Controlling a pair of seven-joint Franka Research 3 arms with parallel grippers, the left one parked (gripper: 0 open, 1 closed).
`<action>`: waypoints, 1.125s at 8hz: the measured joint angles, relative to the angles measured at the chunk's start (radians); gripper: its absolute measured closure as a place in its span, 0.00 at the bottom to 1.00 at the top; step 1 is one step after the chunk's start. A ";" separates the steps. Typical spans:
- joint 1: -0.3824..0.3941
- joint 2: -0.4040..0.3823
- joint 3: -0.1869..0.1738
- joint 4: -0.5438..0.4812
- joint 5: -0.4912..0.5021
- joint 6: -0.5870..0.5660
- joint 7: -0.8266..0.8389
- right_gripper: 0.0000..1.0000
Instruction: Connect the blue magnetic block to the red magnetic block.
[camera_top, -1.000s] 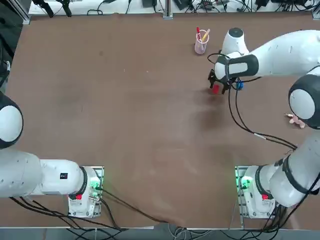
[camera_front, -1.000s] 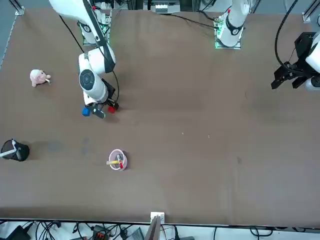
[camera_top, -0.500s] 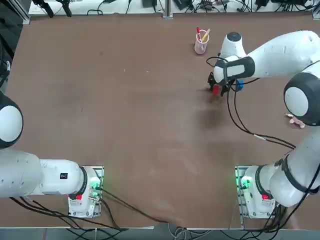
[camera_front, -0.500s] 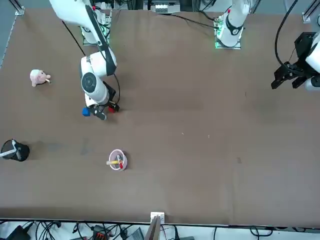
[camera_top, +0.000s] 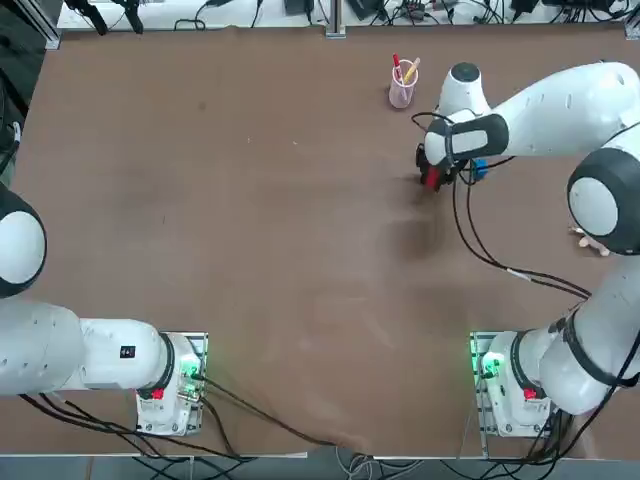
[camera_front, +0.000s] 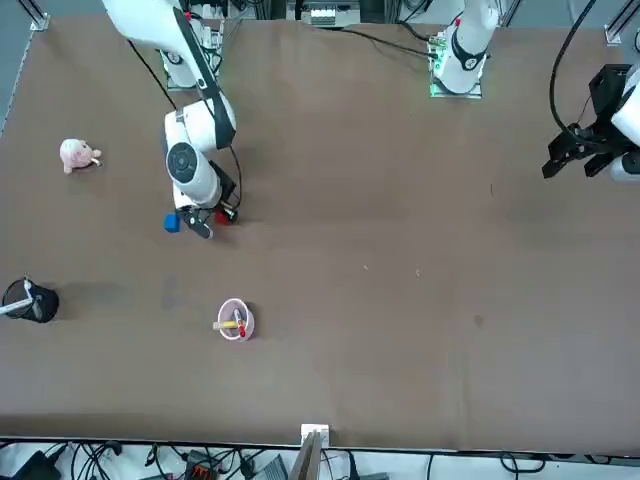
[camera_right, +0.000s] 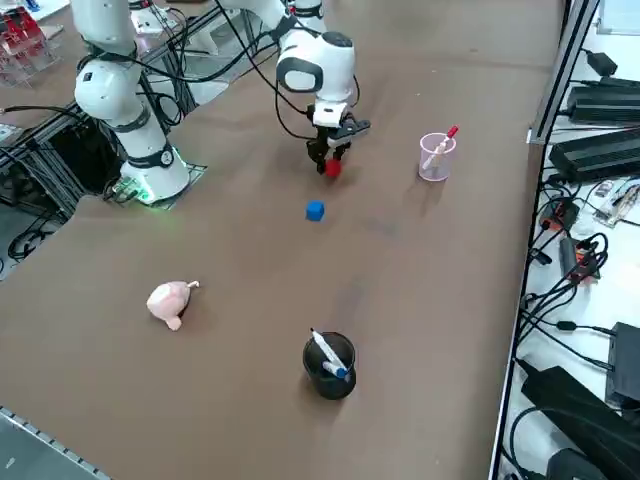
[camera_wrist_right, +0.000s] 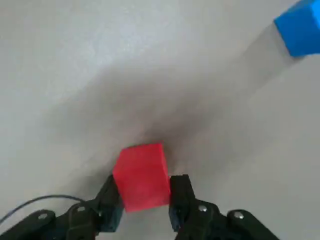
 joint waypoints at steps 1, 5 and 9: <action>-0.002 -0.010 -0.005 0.014 0.000 0.000 0.061 0.51; -0.110 -0.038 -0.026 0.059 0.054 0.003 0.290 0.51; -0.186 -0.036 -0.027 0.055 0.344 0.018 0.311 0.51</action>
